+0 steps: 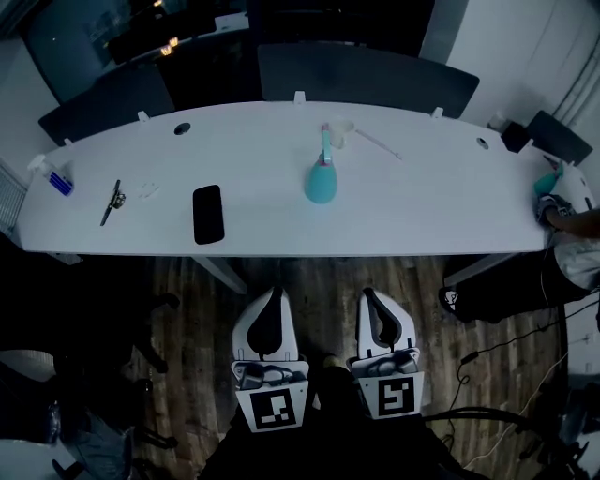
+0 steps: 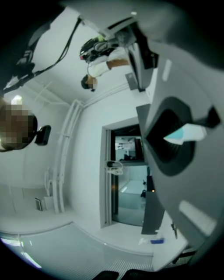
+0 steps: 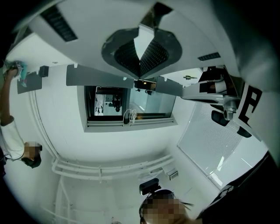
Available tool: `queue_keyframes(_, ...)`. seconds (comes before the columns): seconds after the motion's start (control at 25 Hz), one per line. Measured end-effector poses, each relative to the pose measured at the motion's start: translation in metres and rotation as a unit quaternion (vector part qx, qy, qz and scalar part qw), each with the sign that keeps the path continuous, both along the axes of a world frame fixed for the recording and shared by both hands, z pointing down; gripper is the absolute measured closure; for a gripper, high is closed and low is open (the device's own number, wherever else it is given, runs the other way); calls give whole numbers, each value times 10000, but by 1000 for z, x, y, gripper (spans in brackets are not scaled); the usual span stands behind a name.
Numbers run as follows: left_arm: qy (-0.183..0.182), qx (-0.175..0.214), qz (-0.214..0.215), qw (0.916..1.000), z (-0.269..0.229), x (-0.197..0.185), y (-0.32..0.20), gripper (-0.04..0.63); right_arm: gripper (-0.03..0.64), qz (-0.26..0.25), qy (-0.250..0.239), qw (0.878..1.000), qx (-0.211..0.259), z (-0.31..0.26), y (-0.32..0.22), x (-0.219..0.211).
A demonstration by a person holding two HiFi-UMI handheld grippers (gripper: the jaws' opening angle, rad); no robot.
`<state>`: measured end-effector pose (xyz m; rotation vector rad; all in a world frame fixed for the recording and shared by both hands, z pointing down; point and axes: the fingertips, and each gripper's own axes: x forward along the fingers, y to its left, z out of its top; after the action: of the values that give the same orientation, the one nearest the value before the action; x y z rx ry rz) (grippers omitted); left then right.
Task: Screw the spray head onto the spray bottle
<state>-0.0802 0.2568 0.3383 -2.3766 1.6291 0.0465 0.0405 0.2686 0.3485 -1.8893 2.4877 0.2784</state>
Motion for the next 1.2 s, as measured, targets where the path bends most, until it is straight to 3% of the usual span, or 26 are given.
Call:
queue_keyframes(0.32,73,75,-244,9996,-11,3,6,594,612,-135,-6,9999,96,-20,0,9)
queue_keyframes(1.2,28,86,-152,9998,-11,19,-4,594,612,-188,188,9995,162,-24,-5,14)
